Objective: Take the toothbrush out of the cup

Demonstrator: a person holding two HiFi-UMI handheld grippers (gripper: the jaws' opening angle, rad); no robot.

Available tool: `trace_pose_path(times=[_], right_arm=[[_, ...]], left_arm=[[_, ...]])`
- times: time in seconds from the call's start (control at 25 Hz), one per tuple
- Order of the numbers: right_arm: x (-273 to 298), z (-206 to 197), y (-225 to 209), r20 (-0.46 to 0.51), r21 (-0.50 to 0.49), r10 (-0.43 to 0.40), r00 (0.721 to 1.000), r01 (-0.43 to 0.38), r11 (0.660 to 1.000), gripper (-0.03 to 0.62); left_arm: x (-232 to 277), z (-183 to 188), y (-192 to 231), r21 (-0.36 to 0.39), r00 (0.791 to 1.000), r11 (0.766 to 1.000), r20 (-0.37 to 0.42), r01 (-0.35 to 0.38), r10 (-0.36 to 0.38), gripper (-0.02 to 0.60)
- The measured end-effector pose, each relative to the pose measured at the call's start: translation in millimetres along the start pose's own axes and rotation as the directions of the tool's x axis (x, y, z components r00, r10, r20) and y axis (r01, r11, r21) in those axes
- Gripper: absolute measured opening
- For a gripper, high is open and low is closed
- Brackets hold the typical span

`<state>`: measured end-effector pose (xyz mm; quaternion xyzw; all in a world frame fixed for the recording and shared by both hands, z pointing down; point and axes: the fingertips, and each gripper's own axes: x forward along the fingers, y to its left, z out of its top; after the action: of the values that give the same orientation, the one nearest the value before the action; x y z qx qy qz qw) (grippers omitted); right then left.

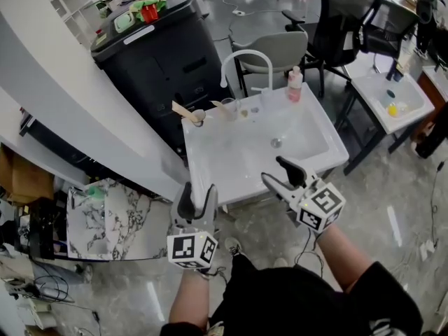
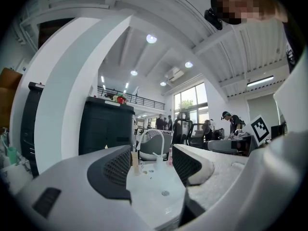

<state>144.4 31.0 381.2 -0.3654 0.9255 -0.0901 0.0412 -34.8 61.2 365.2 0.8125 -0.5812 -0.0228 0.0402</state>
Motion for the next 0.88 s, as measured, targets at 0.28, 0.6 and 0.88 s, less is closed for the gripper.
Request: trace_pose_path(times=[0.28,0.6,0.88], right_arm=[[88.9,-7.4,-4.5,-0.03,0.003,-0.051,0.998,0.051,0.999,0.253],[177.4,-15.6,-4.9,-0.051,-0.002,-0.107,0.993,0.107,0.994,0.264],[228.9,-21.1,-4.6,-0.059,-0.02,-0.148,0.987,0.147,0.989,0.27]], left_arm=[[41.6,-3.3,81.0,-0.024,0.999,0.999,-0.029,0.038,-0.039,0.252],[79.0,-10.2,155.7,-0.043,0.992,0.993,-0.055,0.111,-0.114,0.252],[100.5,-9.7,203.1,-0.052,0.987,0.987,-0.045,0.154,-0.156,0.252]])
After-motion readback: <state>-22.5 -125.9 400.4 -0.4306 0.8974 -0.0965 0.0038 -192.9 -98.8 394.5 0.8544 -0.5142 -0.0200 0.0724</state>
